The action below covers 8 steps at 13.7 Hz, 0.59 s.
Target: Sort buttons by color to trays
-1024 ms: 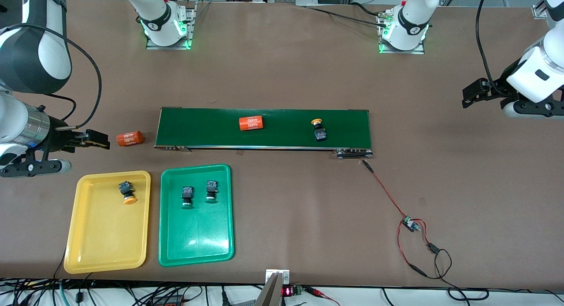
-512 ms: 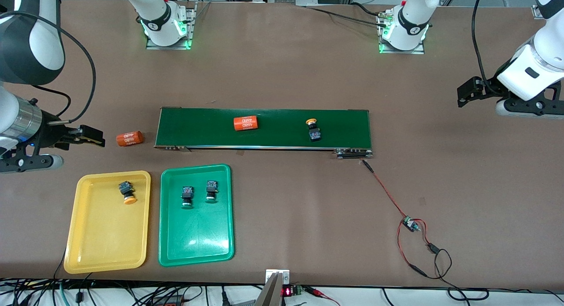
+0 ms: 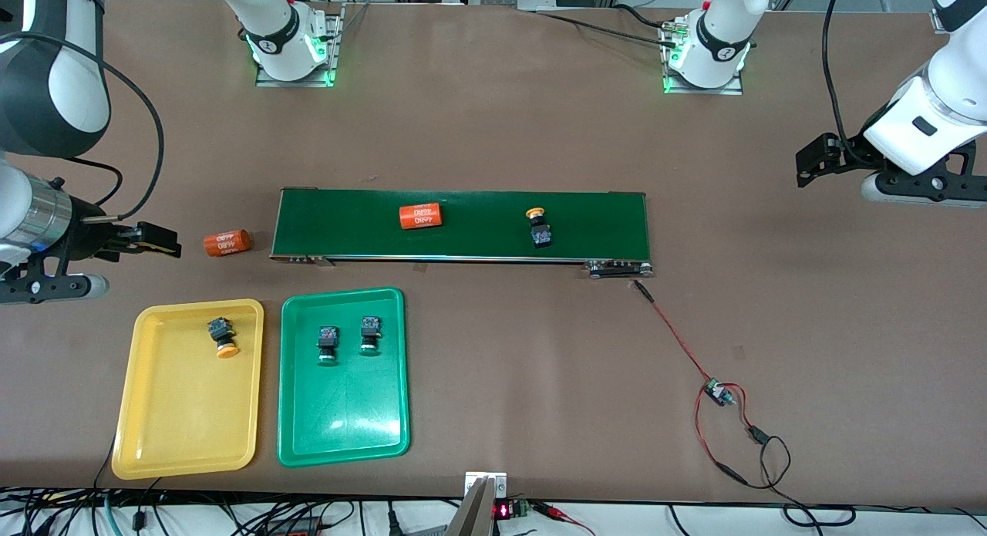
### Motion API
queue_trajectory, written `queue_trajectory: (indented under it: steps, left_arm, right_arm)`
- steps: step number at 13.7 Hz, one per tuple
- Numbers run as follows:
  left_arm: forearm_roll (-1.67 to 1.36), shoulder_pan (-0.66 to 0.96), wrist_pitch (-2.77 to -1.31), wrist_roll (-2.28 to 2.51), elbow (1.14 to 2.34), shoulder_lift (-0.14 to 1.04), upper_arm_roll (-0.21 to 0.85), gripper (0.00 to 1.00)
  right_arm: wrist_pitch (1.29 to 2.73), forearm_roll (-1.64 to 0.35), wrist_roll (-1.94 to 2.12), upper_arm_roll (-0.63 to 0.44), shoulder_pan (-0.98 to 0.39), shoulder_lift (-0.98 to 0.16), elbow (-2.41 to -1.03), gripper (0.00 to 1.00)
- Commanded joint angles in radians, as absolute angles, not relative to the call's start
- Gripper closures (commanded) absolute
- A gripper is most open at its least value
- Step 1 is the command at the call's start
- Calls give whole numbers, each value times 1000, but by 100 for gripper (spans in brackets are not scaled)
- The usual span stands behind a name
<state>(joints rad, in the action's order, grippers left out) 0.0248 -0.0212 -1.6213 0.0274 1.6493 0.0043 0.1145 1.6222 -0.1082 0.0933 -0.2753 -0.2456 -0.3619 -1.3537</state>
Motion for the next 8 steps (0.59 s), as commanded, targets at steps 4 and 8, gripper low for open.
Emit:
queue_trajectory:
  steps: [4, 8]
  left_arm:
    - [48, -21, -1601, 25, 1612, 14, 137, 0]
    - [48, -21, -1601, 25, 1611, 14, 138, 0]
  right_arm:
    - [1617, -104, 75, -264, -282, -354, -1384, 0]
    - [1617, -112, 72, -264, -305, -362, -1417, 0]
